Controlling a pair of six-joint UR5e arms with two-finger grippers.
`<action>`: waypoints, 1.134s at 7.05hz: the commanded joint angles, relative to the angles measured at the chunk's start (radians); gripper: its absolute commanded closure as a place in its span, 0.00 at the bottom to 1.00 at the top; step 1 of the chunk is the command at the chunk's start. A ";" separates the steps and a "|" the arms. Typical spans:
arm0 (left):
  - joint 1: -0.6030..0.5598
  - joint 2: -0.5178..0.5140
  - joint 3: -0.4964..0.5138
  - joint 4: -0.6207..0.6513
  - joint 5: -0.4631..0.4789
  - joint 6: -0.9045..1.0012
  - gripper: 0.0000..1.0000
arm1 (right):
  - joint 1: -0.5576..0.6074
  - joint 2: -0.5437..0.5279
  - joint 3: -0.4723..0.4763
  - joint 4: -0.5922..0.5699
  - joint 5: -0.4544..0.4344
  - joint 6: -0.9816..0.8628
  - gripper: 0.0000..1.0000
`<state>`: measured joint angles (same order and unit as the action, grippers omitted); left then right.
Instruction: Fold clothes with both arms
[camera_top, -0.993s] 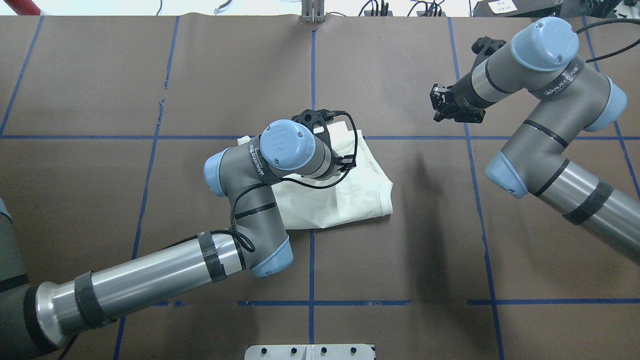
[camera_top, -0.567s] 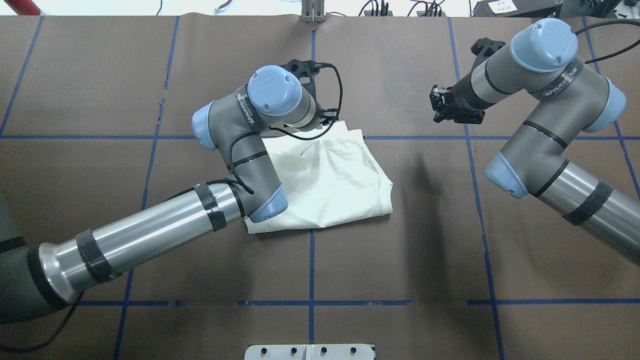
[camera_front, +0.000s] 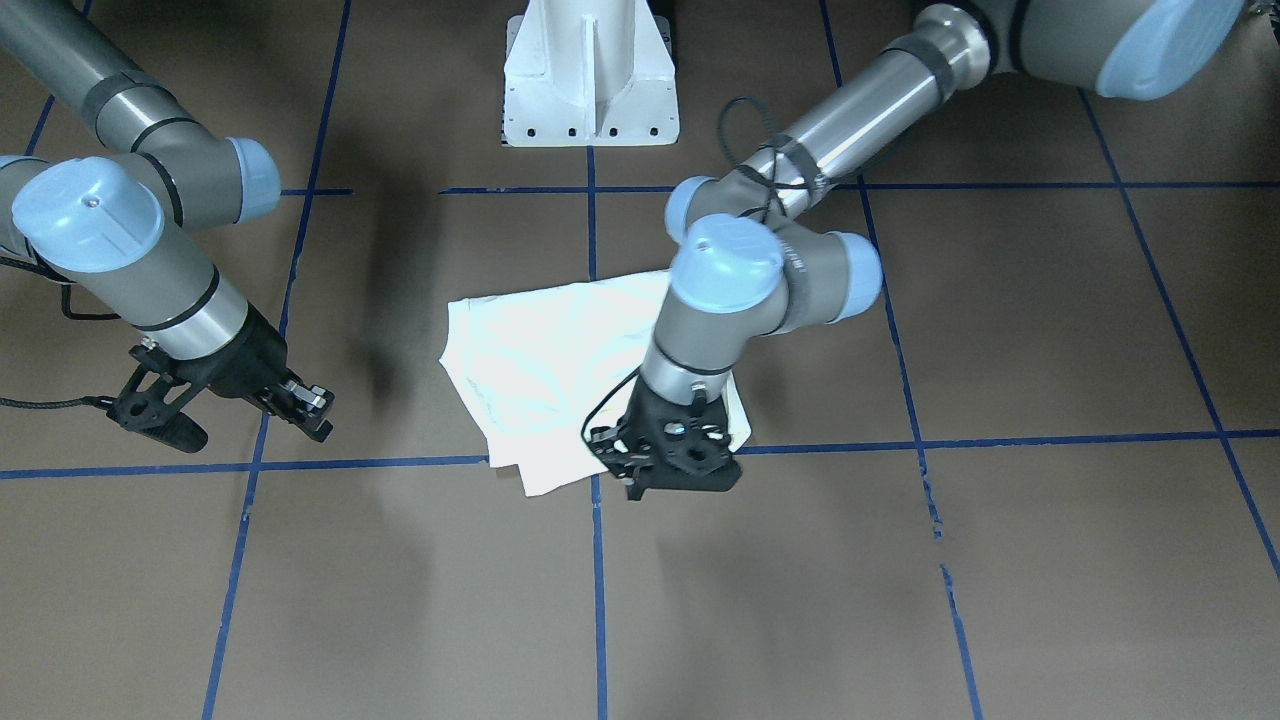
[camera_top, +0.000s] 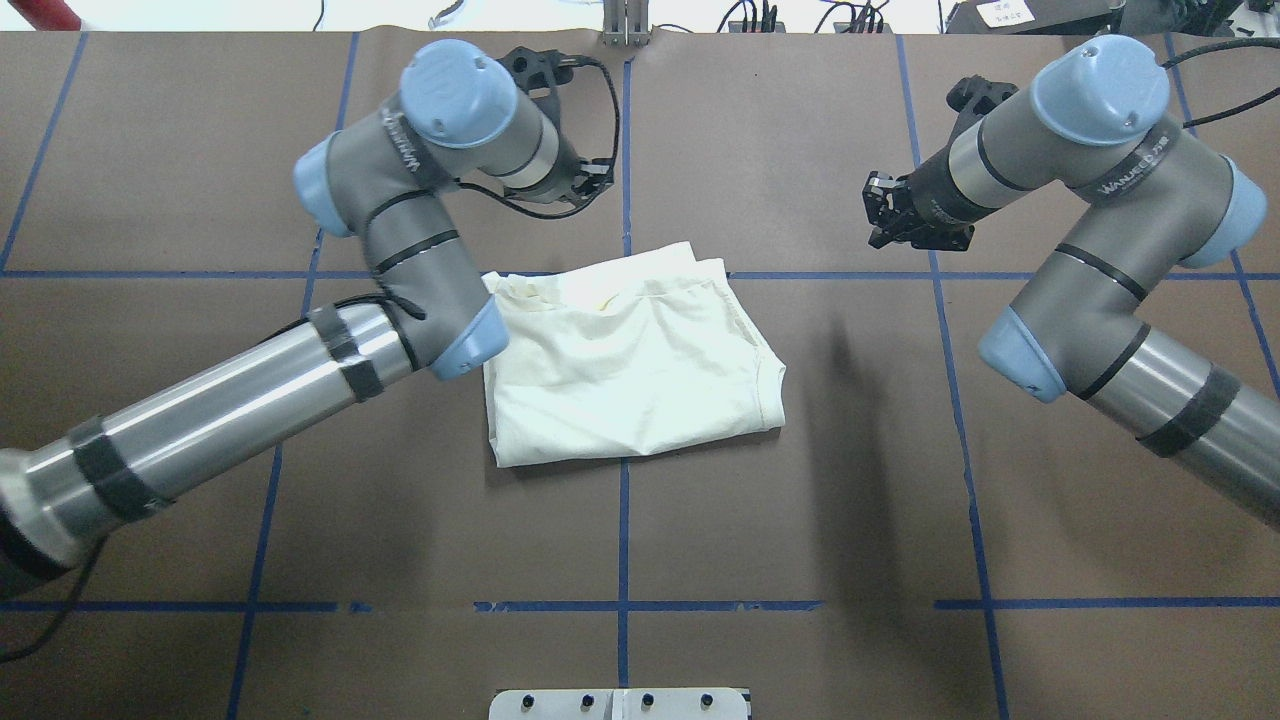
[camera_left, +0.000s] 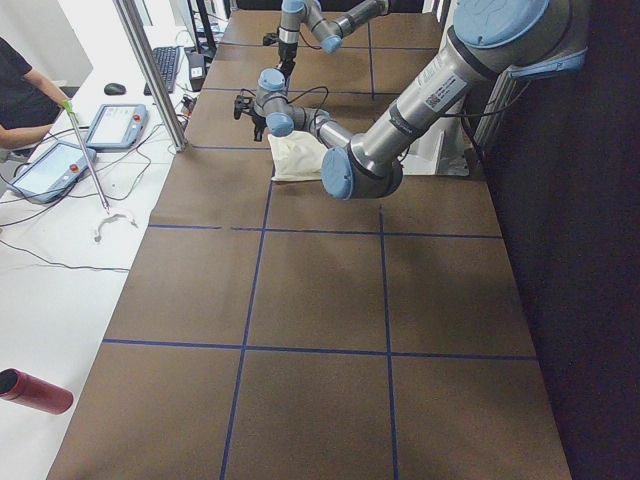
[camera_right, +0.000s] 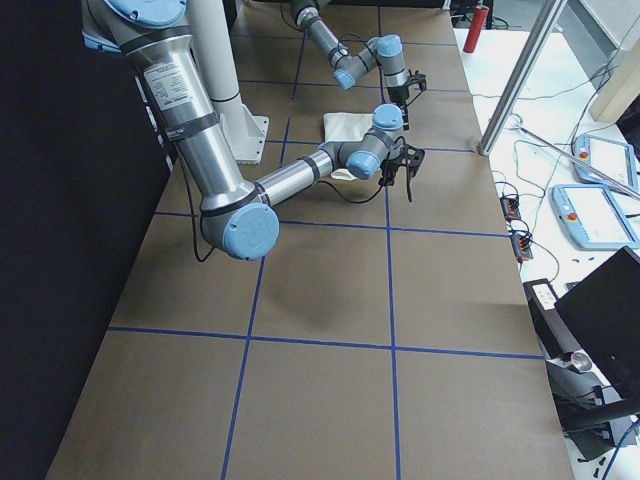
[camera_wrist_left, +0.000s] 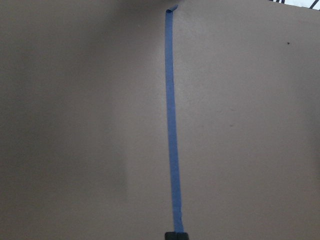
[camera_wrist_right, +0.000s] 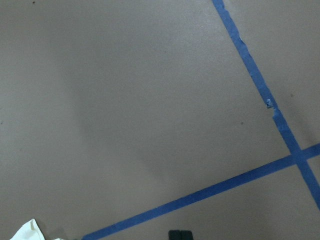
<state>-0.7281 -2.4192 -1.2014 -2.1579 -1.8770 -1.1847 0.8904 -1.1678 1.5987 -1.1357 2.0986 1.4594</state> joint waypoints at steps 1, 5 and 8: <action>-0.059 0.294 -0.377 0.118 -0.040 0.148 1.00 | 0.053 -0.125 0.096 -0.002 0.030 -0.069 1.00; -0.427 0.717 -0.675 0.251 -0.222 0.713 1.00 | 0.426 -0.344 0.124 -0.115 0.207 -0.732 1.00; -0.825 0.752 -0.403 0.256 -0.367 1.121 1.00 | 0.528 -0.407 0.236 -0.419 0.213 -1.083 1.00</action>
<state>-1.3941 -1.6709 -1.7428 -1.8992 -2.1716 -0.1862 1.3863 -1.5487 1.7868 -1.4247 2.3061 0.5163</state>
